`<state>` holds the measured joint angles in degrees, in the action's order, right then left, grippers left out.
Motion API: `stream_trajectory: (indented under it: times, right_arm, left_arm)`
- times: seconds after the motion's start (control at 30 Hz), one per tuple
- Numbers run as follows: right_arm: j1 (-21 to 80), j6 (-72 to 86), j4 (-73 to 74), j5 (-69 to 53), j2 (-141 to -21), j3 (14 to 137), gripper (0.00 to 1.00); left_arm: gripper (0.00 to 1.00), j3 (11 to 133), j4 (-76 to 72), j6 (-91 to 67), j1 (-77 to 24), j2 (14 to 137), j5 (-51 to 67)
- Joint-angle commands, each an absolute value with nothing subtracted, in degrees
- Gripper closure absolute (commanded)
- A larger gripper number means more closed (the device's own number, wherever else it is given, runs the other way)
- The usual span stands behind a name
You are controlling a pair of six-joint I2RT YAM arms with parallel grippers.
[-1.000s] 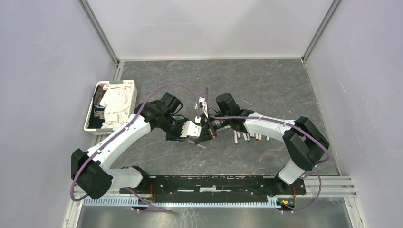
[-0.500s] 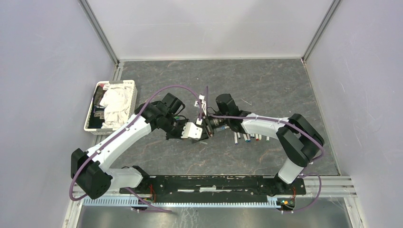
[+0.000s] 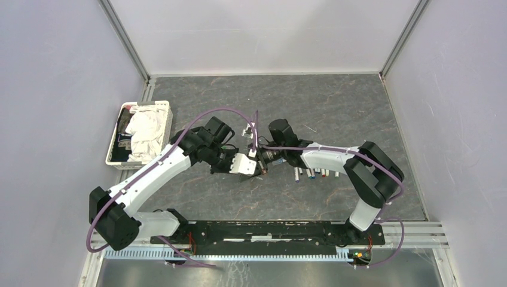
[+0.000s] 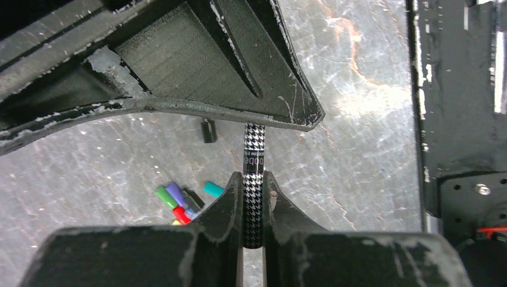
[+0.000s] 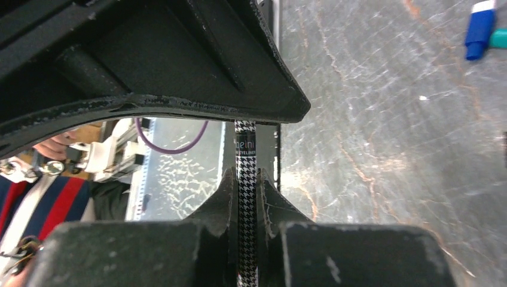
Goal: Open the pen caps
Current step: Pick up the pen from the center of the board, then open the pen cap from the pen, then place the pen at the center of the board.
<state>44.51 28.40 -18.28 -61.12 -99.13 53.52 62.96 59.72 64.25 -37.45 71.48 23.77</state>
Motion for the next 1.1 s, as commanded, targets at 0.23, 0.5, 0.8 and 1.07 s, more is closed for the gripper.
stream_trajectory:
  times: [0.23, 0.5, 0.8, 1.07]
  right_arm:
    - [39.09, 13.64, -0.14, -54.9, -90.26, 45.33, 1.0]
    - [36.46, 12.13, 3.67, -52.38, -83.72, 43.33, 1.0]
    - [27.95, 16.0, 4.86, -33.84, -71.94, 39.9, 1.0]
    - [20.11, 19.4, 5.91, -16.67, -60.29, 33.11, 1.0]
  left_arm:
    - [0.98, 63.61, 56.42, 72.11, -32.97, 74.16, 8.81]
    - [0.98, 63.55, 53.56, 68.98, -30.06, 76.12, 13.93]
    - [0.98, 57.33, 32.26, 42.93, -30.06, 86.12, 14.59]
    - [0.98, 55.27, 25.72, 41.07, -28.71, 91.58, 10.22]
